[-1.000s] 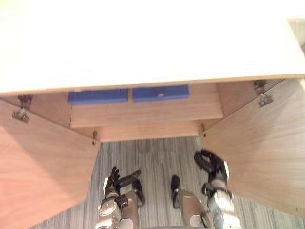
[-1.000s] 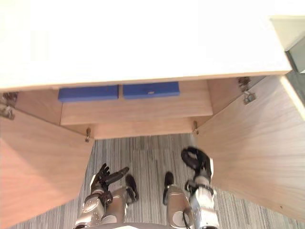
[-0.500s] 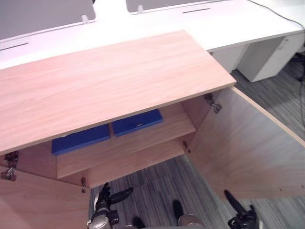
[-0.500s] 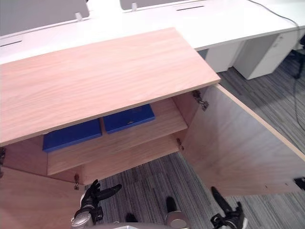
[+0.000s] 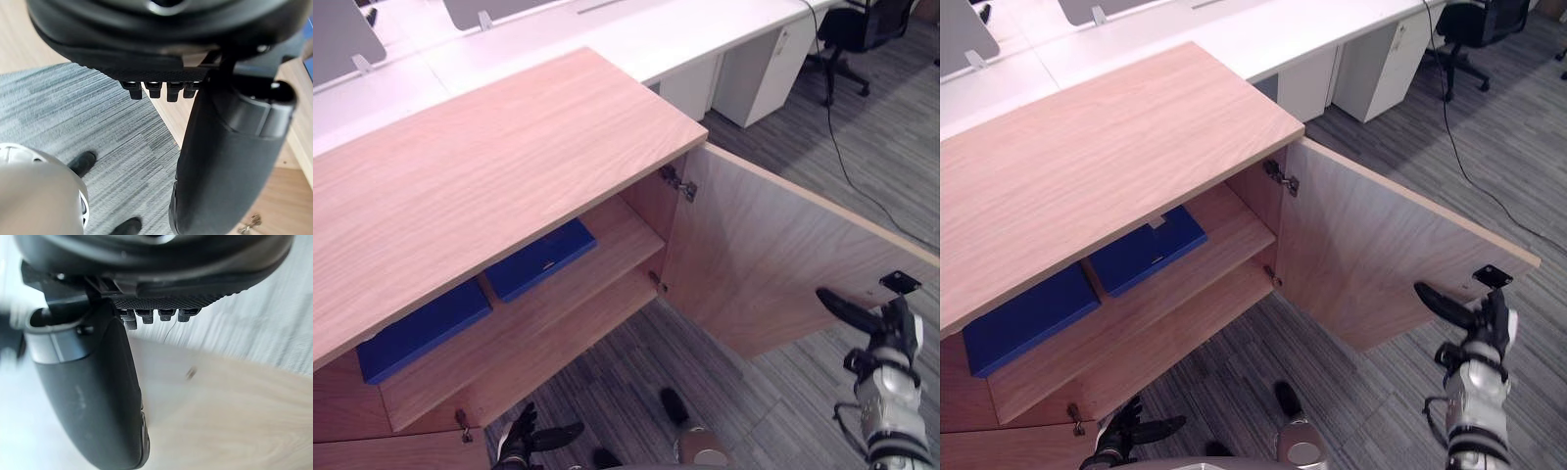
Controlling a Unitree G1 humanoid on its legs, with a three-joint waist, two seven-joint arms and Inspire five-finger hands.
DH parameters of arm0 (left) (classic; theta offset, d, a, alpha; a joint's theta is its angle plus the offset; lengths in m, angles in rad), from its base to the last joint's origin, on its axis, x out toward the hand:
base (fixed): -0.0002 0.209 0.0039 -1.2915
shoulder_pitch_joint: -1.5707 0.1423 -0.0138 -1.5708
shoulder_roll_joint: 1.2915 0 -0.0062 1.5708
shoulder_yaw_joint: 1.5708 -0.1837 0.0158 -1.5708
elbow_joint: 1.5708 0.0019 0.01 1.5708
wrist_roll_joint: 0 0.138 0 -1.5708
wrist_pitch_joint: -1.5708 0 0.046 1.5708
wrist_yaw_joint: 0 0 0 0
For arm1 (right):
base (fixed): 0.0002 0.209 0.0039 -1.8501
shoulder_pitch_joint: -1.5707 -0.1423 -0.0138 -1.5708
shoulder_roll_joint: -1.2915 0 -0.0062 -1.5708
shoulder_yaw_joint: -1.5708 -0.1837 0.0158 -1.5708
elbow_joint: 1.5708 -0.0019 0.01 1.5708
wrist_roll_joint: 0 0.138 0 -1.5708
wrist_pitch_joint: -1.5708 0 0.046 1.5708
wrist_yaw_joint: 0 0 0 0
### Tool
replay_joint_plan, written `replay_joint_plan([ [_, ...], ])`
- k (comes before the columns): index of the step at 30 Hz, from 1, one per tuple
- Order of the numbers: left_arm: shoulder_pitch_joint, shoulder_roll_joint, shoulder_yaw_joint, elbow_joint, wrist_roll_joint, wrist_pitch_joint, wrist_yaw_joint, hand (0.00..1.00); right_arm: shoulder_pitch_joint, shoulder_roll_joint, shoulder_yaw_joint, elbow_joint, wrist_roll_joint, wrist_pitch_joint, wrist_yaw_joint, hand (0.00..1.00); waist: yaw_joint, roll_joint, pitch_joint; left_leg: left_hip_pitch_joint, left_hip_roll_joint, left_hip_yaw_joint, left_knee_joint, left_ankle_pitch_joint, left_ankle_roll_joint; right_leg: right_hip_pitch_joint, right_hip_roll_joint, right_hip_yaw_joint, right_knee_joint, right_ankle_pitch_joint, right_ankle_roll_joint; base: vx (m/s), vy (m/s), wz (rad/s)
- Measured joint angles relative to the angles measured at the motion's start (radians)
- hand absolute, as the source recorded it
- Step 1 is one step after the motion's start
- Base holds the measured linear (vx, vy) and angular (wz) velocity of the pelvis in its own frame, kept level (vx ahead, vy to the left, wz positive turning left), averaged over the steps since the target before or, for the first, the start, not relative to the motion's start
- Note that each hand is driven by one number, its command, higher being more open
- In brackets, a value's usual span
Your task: Walk over to the cabinet, pick up the folder, carry it to the office cabinet, place the folder inside the office cabinet, then close the office cabinet door
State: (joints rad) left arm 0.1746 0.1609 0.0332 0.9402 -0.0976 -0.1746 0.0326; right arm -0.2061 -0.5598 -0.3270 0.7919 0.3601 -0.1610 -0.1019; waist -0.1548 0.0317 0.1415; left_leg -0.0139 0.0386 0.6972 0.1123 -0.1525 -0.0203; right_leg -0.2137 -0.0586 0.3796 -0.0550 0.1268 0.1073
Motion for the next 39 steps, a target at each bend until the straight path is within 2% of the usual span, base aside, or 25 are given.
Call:
replay_joint_plan([
  [2, 0.000, -0.008, -0.009, 0.000, 0.000, -0.003, -0.007, 1.00, -0.022, -0.056, 0.029, 0.027, -0.006, 0.005, 0.016, 1.00, 0.000, 0.027, 0.016, -0.015, 0.004, -0.006, 0.014, -0.012, 0.004, -0.010, -0.001, 0.000, -0.005, 0.011, 0.003, 0.06, -0.021, -0.10],
  [7, -0.010, -0.017, -0.022, -0.023, 0.000, -0.006, -0.010, 1.00, -0.016, -0.081, 0.062, 0.011, -0.013, 0.005, 0.023, 1.00, -0.009, 0.062, 0.035, -0.021, 0.011, -0.068, 0.011, -0.019, 0.002, -0.010, 0.001, -0.015, -0.010, 0.018, 0.001, 0.06, -0.041, -0.06],
  [9, -0.013, -0.030, -0.022, -0.041, 0.001, -0.011, -0.010, 1.00, 0.036, -0.079, 0.055, -0.065, -0.014, 0.013, 0.008, 1.00, -0.014, 0.070, 0.038, -0.025, 0.012, -0.077, 0.012, -0.019, 0.002, -0.009, 0.001, -0.029, -0.010, 0.018, 0.001, 0.01, -0.023, 0.12],
  [10, -0.017, -0.035, -0.020, -0.042, 0.001, -0.016, -0.010, 1.00, 0.082, -0.068, 0.043, -0.133, -0.018, 0.018, 0.001, 1.00, -0.017, 0.072, 0.039, -0.028, 0.013, -0.084, 0.013, -0.019, 0.002, -0.009, 0.001, -0.034, -0.011, 0.018, 0.001, 0.00, -0.026, 0.14],
  [12, -0.017, -0.053, 0.003, -0.034, 0.014, -0.014, -0.009, 1.00, 0.212, 0.033, 0.000, -0.348, -0.047, 0.018, -0.017, 1.00, -0.042, 0.073, 0.040, -0.032, 0.016, -0.104, 0.012, -0.016, 0.000, -0.007, 0.002, -0.046, -0.013, 0.018, 0.001, -0.01, -0.039, 0.12],
  [14, -0.017, -0.069, 0.018, -0.031, 0.022, -0.013, -0.006, 1.00, 0.291, 0.124, -0.012, -0.480, -0.053, 0.016, -0.025, 1.00, -0.056, 0.071, 0.041, -0.031, 0.018, -0.107, 0.012, -0.015, -0.001, -0.005, 0.009, -0.046, -0.013, 0.018, 0.001, -0.01, -0.037, 0.01],
  [15, -0.017, -0.083, 0.024, -0.031, 0.036, -0.013, -0.004, 1.00, 0.369, 0.236, -0.014, -0.598, -0.065, -0.006, -0.032, 1.00, -0.061, 0.067, 0.044, -0.028, 0.020, -0.104, 0.012, -0.015, -0.001, -0.004, 0.013, -0.041, -0.013, 0.020, 0.001, -0.02, -0.042, -0.08],
  [17, -0.017, -0.097, 0.034, -0.028, 0.059, -0.008, -0.003, 1.00, 0.465, 0.353, 0.020, -0.711, -0.075, -0.024, -0.037, 1.00, -0.065, 0.054, 0.052, -0.012, 0.025, -0.090, 0.013, -0.016, -0.002, 0.006, 0.021, -0.025, -0.013, 0.024, 0.000, -0.02, -0.033, -0.25],
  [20, -0.026, -0.100, 0.039, -0.011, 0.063, -0.004, 0.002, 1.00, 0.655, 0.460, 0.177, -0.852, -0.078, -0.046, -0.027, 1.00, -0.072, 0.026, 0.057, 0.000, 0.036, -0.068, 0.027, -0.021, -0.009, 0.012, 0.027, -0.002, -0.013, 0.032, -0.002, -0.03, -0.032, -0.24],
  [24, -0.040, -0.099, 0.043, 0.023, 0.086, 0.000, 0.007, 1.00, 0.868, 0.484, 0.405, -0.939, -0.080, -0.054, 0.026, 1.00, -0.078, -0.022, 0.053, 0.004, 0.056, -0.065, 0.057, -0.036, -0.017, 0.023, 0.039, 0.002, -0.003, 0.034, -0.005, -0.04, -0.050, -0.05],
  [26, -0.065, -0.093, 0.039, 0.054, 0.099, 0.003, 0.007, 1.00, 0.919, 0.457, 0.540, -0.940, -0.110, -0.053, 0.069, 1.00, -0.074, -0.045, 0.052, 0.004, 0.063, -0.067, 0.077, -0.042, -0.019, 0.028, 0.041, 0.000, 0.006, 0.035, -0.006, -0.05, -0.036, 0.02],
  [27, -0.070, -0.092, 0.036, 0.057, 0.101, 0.004, 0.006, 1.00, 0.924, 0.449, 0.571, -0.940, -0.125, -0.051, 0.085, 1.00, -0.072, -0.049, 0.051, 0.003, 0.063, -0.069, 0.079, -0.042, -0.019, 0.028, 0.040, -0.001, 0.007, 0.035, -0.007, -0.05, -0.021, 0.07],
  [31, -0.109, -0.083, 0.000, 0.058, 0.112, 0.004, 0.007, 1.00, 0.874, 0.390, 0.719, -0.940, -0.201, -0.038, 0.173, 1.00, -0.029, -0.056, 0.049, -0.015, 0.063, -0.132, 0.103, -0.043, -0.014, 0.049, 0.024, -0.060, 0.012, 0.030, -0.011, -0.05, -0.025, 0.45],
  [33, -0.123, -0.076, -0.025, 0.054, 0.112, 0.002, 0.013, 1.00, 0.779, 0.379, 0.748, -0.937, -0.234, -0.022, 0.186, 1.00, 0.004, -0.064, 0.045, -0.045, 0.053, -0.215, 0.110, -0.029, -0.002, 0.059, 0.004, -0.140, 0.022, 0.014, -0.013, -0.04, -0.030, 1.05],
  [36, -0.122, -0.062, -0.042, 0.058, 0.111, 0.008, 0.014, 1.00, 0.622, 0.377, 0.732, -0.871, -0.275, -0.015, 0.179, 1.00, 0.035, -0.081, 0.036, -0.070, 0.026, -0.327, 0.080, 0.014, 0.012, 0.073, -0.024, -0.253, 0.043, -0.014, -0.016, -0.01, -0.027, 1.26],
  [39, -0.117, -0.043, -0.040, 0.049, 0.106, 0.016, 0.030, 1.00, 0.418, 0.383, 0.641, -0.713, -0.356, -0.015, 0.117, 1.00, 0.084, -0.101, 0.022, -0.083, -0.011, -0.451, 0.012, 0.076, 0.018, 0.095, -0.057, -0.383, 0.046, -0.036, -0.018, 0.00, -0.024, 1.21],
])
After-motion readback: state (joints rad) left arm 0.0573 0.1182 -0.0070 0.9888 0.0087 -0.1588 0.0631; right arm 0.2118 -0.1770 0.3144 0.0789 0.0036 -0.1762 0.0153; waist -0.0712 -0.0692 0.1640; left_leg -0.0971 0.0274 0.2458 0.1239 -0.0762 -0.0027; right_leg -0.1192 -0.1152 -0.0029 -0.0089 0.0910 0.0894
